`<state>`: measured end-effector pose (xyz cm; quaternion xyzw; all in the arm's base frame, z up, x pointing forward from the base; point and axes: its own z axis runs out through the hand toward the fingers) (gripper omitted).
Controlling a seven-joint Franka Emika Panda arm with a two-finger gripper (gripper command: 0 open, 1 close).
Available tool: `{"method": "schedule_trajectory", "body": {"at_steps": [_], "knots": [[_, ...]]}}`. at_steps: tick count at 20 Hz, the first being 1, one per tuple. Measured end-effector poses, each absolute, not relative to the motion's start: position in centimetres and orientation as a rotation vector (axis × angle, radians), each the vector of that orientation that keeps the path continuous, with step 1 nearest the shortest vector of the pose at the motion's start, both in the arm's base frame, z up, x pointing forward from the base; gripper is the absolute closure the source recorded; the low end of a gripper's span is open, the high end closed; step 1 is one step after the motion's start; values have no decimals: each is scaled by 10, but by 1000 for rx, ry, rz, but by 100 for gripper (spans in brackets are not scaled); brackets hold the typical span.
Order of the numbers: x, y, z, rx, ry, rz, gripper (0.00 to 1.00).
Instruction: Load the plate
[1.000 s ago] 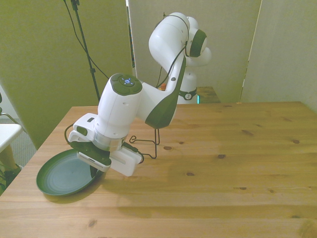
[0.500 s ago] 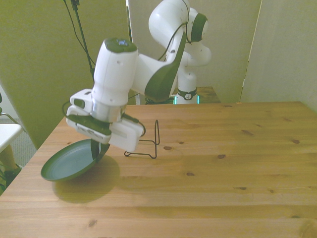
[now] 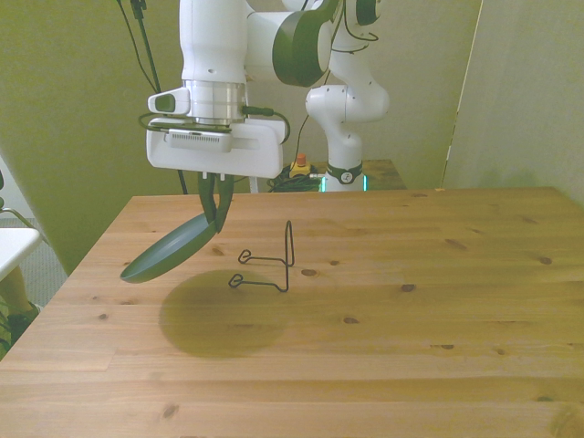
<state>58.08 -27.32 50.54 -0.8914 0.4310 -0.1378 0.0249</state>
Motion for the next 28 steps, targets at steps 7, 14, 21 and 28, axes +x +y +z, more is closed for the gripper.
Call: {"method": "schedule_trajectory", "body": {"at_steps": [7, 14, 21, 28], "knots": [[533, -272, 505, -2739, 1050, -343, 100], [512, -272, 505, -2711, 1062, -373, 100], [488, -265, 528, -2630, 884, -314, 100], [482, -267, 518, -2524, 742, -373, 100]]}}
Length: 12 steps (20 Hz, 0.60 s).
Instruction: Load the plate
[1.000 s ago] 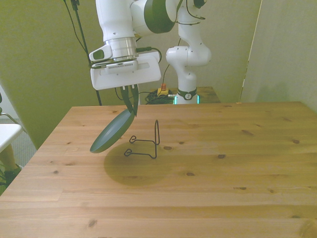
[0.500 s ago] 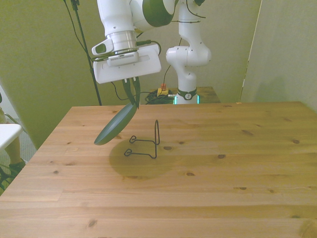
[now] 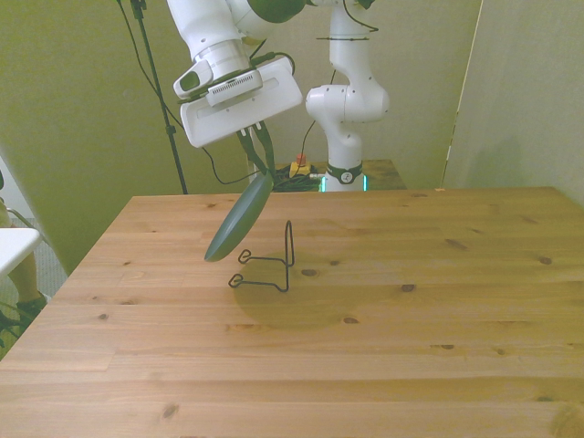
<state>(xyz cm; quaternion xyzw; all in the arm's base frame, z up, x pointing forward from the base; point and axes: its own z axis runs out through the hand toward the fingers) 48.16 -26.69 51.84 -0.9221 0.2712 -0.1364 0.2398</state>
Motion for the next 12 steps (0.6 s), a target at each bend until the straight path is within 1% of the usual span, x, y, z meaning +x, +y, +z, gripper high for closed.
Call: {"method": "schedule_trajectory", "body": {"at_steps": [12], "knots": [[472, -253, 498, -2476, 583, -370, 100]]}}
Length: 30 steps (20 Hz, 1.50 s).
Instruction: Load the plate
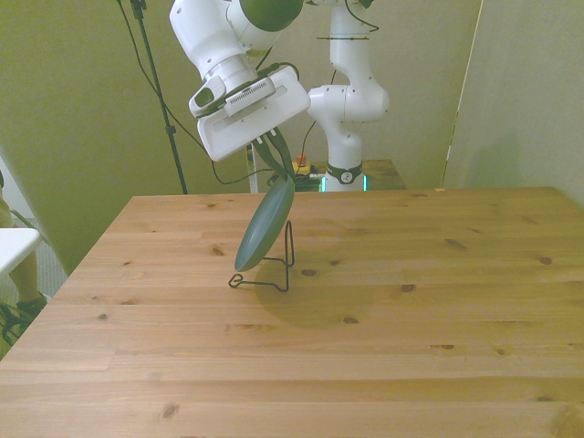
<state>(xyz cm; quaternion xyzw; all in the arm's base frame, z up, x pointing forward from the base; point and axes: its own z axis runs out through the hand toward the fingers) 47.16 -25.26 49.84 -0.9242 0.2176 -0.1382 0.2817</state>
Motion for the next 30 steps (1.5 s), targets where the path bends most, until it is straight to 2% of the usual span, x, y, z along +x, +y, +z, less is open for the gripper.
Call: {"method": "schedule_trajectory", "body": {"at_steps": [24, 25, 30], "knots": [[463, -252, 473, -2421, 516, -340, 100], [463, -253, 473, -2420, 517, -337, 0], [462, -255, 475, -2413, 516, -330, 0]]}}
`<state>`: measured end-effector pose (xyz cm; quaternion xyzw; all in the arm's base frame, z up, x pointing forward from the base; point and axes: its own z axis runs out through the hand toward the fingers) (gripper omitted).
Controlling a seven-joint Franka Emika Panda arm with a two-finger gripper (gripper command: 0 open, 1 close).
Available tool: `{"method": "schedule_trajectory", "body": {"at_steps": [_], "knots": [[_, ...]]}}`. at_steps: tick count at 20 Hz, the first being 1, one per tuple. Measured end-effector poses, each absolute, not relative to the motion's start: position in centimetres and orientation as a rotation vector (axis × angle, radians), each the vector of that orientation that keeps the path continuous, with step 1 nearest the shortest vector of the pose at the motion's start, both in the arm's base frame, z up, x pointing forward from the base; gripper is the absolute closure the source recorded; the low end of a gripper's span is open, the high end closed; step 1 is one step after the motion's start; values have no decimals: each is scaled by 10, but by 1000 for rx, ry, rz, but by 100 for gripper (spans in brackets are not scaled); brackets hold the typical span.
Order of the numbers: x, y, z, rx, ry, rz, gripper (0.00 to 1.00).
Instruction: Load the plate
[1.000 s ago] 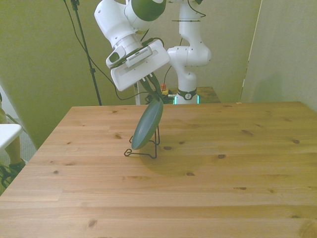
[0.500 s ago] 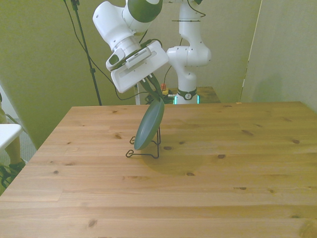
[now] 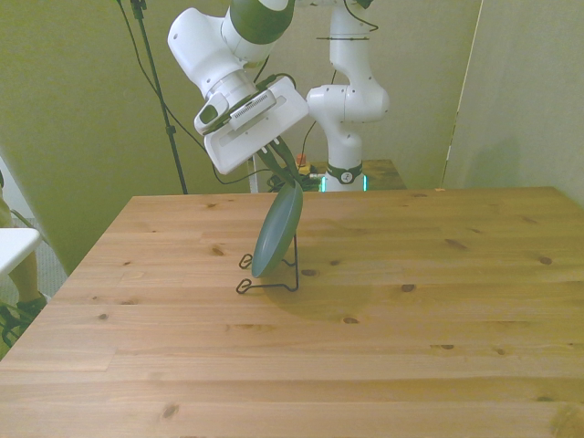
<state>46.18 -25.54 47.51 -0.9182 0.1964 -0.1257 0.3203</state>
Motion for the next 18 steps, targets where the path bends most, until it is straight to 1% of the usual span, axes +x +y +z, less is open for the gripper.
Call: {"method": "schedule_trajectory", "body": {"at_steps": [14, 16, 18], "knots": [[466, -262, 495, -2402, 512, -374, 0], [463, -268, 507, -2402, 519, -403, 0], [450, -279, 530, -2394, 525, -446, 0]]}}
